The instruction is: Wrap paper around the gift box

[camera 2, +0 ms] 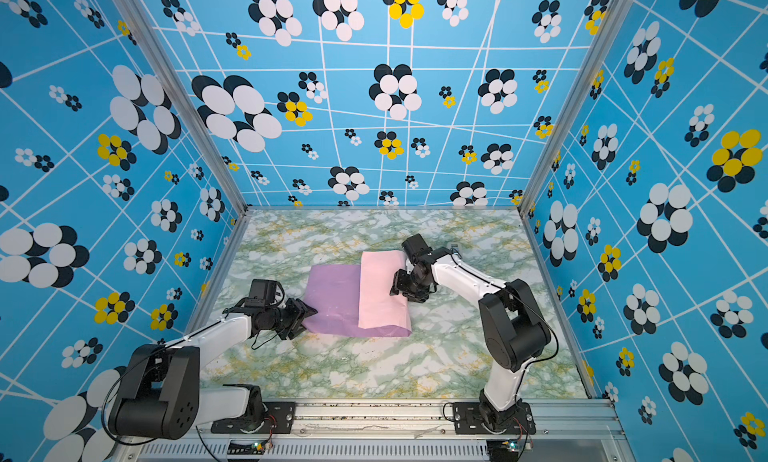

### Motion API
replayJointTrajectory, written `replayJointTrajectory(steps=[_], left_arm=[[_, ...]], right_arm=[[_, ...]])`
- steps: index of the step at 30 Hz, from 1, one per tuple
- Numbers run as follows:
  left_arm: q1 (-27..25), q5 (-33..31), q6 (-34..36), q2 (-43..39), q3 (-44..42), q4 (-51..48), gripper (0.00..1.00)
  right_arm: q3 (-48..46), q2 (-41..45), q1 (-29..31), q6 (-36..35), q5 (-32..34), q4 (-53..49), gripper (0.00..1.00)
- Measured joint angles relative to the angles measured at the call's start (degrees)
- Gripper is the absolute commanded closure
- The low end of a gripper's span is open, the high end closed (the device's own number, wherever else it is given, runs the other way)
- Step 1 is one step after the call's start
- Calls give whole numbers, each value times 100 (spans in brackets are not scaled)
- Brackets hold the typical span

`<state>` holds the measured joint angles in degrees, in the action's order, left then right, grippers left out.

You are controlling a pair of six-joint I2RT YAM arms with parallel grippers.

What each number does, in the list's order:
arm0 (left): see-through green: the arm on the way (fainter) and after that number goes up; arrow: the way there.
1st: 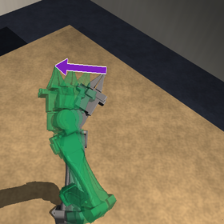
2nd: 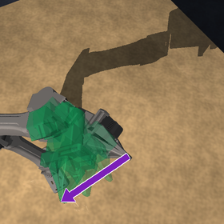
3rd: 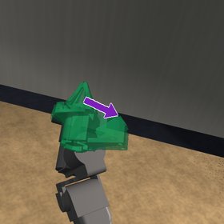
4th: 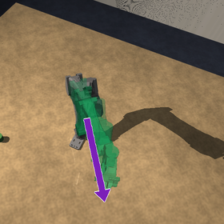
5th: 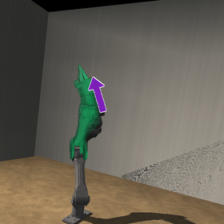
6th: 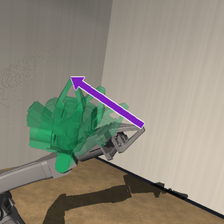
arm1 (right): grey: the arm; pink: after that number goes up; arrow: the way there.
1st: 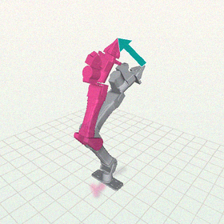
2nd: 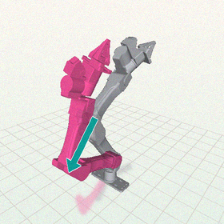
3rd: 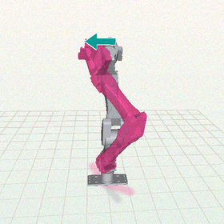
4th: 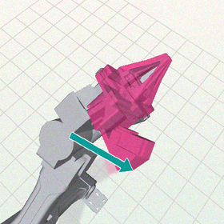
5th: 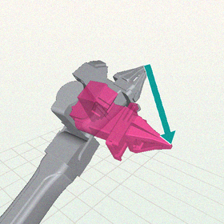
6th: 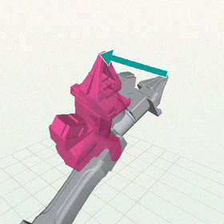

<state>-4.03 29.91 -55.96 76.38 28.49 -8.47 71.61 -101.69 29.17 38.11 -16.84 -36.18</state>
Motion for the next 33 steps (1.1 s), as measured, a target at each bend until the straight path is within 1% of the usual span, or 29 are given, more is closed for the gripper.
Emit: replayJointTrajectory(steps=[3,7,12,15,16,19,25,27,29,33], left_arm=[[-11,-4,151,87,57,149,37],[-4,-96,461,280,212,374,38],[-4,-66,866,909,636,595,48],[-4,-48,1119,1113,833,546,51],[-4,-57,1213,1123,883,503,53],[-4,-133,1537,1126,1110,304,70],[-20,-295,2168,1126,1578,-175,97],[-63,-337,2334,1126,1663,-323,100],[-164,-380,2450,1115,1738,-487,100],[-599,-393,2621,990,1963,-807,100]], right_arm=[[-24,9,0,0,0,26,39],[-59,33,0,0,0,68,39],[-66,39,0,-2,2,79,39],[-87,55,0,0,2,94,39],[-87,57,0,0,2,98,39],[-101,61,0,0,2,111,39],[-118,72,0,0,4,129,39],[-118,72,0,0,4,131,39],[-118,72,0,2,4,129,39],[-118,72,0,2,9,129,39]])
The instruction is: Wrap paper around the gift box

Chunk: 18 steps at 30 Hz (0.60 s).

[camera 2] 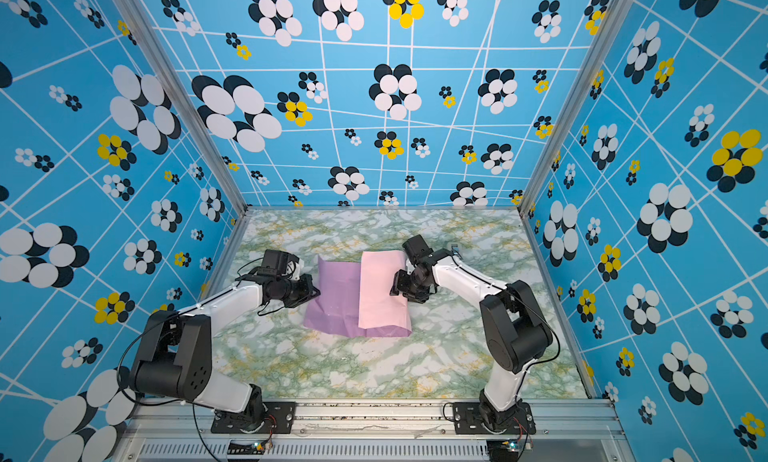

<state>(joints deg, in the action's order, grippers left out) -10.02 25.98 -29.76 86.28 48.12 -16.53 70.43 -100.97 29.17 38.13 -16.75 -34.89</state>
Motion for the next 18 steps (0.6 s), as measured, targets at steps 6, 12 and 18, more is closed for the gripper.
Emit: replayJointTrajectory(steps=[6,12,18], left_arm=[[-903,-186,181,-201,649,-400,100],[-1432,-332,111,-236,992,-520,100],[-1759,-479,-31,-26,1598,-715,100]], right_arm=[[-2,0,0,9,13,2,39],[-2,7,2,28,17,2,39],[-52,35,4,61,35,70,39]])
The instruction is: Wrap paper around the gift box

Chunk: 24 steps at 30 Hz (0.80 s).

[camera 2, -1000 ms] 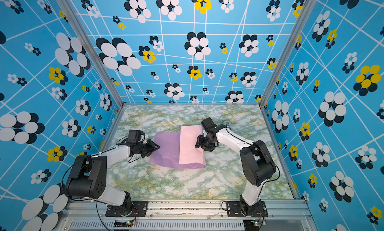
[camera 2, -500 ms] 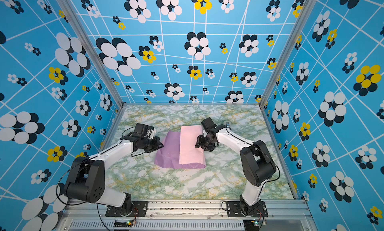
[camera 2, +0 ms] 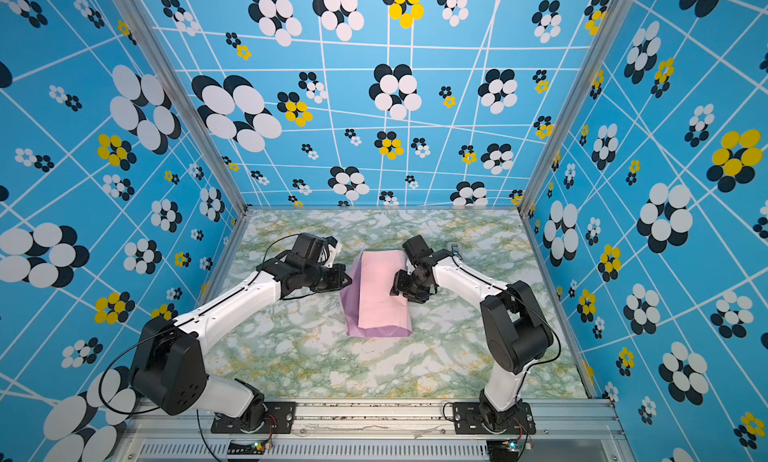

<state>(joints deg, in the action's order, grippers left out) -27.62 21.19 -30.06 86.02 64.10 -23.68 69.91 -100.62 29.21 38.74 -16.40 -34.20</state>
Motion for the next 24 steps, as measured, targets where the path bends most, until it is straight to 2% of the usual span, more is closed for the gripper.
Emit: replayJointTrajectory(steps=[7,15,24], left_arm=[[-446,-26,-160,540,658,-35,100],[-940,-20,-184,1300,1019,-74,99],[-1019,-31,-120,1840,1117,-179,97]], right_arm=[[-50,31,0,81,-2,55,39],[-85,68,0,109,15,122,39],[-380,540,-155,229,68,413,28]])
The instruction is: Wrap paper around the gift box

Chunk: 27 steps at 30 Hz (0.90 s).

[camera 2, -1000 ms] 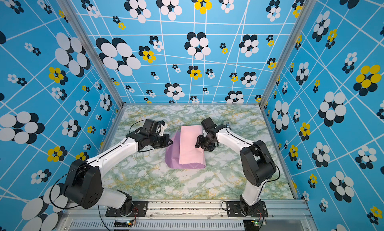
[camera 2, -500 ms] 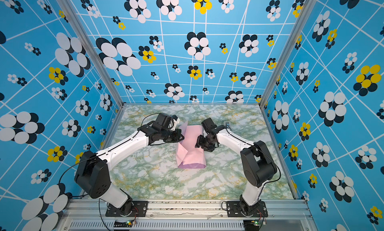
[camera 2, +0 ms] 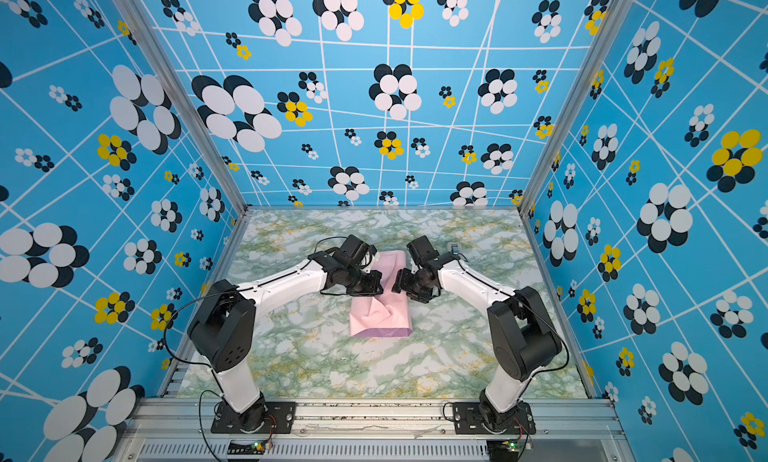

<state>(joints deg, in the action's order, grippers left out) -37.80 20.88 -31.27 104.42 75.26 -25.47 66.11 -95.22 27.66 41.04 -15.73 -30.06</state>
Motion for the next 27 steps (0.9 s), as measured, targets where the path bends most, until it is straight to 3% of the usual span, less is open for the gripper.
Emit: replayJointTrajectory(steps=[7,19,23,27], left_arm=[[0,2,87,79,52,-44,96],[0,2,118,81,118,-157,94],[-4,2,131,81,175,-177,92],[-20,2,127,94,221,-188,81]], right_arm=[[13,562,-369,109,-247,350,25],[1158,-839,-289,-177,-330,9,26],[1410,-1106,-280,-302,-304,-149,31],[1429,-1231,-275,-426,-203,-341,40]])
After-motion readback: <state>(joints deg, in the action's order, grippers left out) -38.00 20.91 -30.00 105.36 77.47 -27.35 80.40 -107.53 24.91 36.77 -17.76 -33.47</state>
